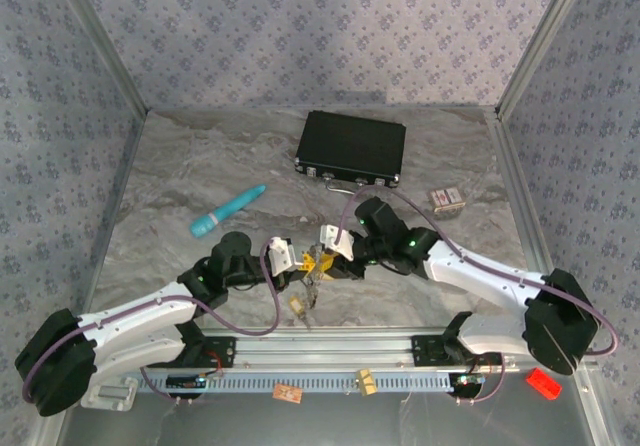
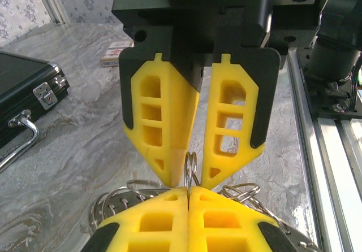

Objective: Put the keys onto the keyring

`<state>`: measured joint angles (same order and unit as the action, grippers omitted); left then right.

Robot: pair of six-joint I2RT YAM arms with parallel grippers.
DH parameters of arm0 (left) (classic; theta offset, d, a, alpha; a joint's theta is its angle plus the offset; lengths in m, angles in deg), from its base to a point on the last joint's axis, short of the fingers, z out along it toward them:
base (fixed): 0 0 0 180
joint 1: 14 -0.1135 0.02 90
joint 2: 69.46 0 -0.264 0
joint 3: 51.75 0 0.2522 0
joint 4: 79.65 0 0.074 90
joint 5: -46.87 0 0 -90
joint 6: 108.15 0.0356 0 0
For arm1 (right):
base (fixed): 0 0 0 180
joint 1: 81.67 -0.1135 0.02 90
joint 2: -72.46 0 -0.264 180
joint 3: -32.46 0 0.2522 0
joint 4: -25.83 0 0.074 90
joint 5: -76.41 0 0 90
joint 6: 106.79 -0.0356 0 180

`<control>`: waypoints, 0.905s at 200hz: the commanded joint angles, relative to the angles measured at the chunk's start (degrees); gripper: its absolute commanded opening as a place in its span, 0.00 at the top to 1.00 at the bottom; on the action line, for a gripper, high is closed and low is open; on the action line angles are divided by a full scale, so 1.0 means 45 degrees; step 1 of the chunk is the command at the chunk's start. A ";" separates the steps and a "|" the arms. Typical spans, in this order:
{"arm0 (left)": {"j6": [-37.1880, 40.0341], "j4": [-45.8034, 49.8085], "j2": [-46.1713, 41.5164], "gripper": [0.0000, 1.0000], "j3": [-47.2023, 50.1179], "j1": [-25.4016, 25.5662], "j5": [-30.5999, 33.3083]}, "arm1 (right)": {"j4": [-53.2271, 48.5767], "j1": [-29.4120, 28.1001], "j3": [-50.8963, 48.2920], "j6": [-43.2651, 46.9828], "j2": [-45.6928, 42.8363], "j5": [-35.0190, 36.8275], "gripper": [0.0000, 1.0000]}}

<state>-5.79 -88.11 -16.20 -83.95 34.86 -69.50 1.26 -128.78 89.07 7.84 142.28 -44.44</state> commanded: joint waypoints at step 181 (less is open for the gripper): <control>0.0514 0.1215 -0.0352 0.82 -0.0881 -0.0016 0.0256 | -0.5008 -0.1503 0.3427 0.2948 0.0691 0.3055 1.00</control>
<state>-4.65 -83.87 -16.97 -85.41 34.79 -67.78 -13.78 -134.18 100.29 16.51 143.85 -34.91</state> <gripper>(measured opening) 0.176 0.052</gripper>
